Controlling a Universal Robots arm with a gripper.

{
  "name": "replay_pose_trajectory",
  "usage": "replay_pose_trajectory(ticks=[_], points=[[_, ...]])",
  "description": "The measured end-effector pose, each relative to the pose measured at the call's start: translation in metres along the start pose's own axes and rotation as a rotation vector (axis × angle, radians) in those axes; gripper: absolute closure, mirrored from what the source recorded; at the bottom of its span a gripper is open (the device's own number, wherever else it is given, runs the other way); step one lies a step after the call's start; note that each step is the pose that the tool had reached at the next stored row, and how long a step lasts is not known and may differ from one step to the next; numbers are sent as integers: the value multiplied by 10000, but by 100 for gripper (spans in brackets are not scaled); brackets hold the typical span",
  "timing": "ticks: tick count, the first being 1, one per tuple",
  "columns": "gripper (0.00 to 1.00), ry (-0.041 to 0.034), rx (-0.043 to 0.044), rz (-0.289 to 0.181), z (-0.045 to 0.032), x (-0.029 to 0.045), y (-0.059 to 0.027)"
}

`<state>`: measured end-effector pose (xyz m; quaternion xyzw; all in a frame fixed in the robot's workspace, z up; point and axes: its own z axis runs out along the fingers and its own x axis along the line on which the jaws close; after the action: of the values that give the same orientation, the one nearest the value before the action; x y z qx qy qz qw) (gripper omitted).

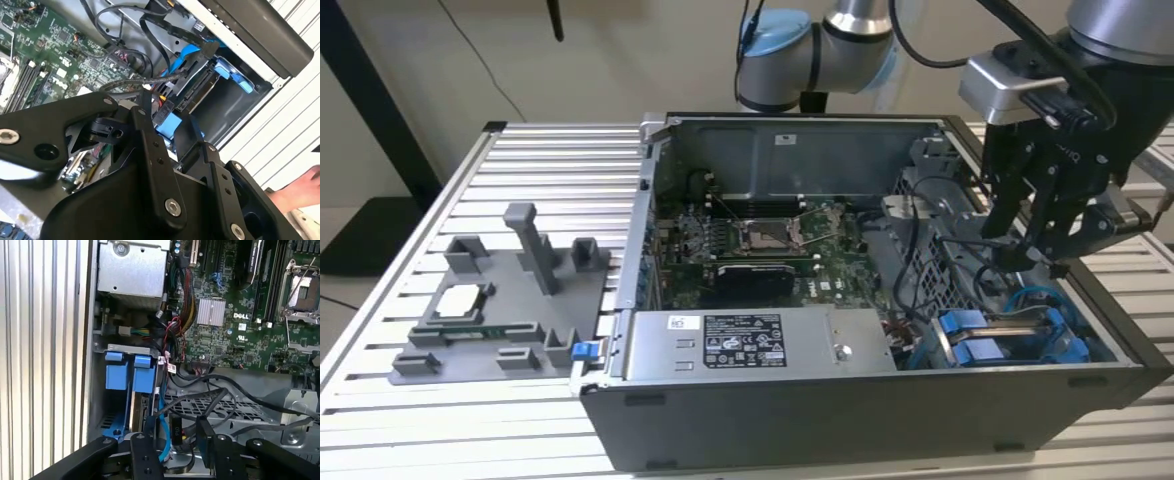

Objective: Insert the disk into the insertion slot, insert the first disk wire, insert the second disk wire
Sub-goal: 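Insert the first disk wire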

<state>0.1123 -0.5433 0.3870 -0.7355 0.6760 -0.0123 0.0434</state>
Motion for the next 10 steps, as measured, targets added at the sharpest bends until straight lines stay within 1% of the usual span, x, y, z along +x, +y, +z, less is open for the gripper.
replay_pose_trajectory(ticks=[4, 7, 10], points=[[0, -4, 58, -185, 8, 0, 4], [0, -3, 113, -198, 12, 1, 4], [0, 0, 132, -198, 13, 4, 9]])
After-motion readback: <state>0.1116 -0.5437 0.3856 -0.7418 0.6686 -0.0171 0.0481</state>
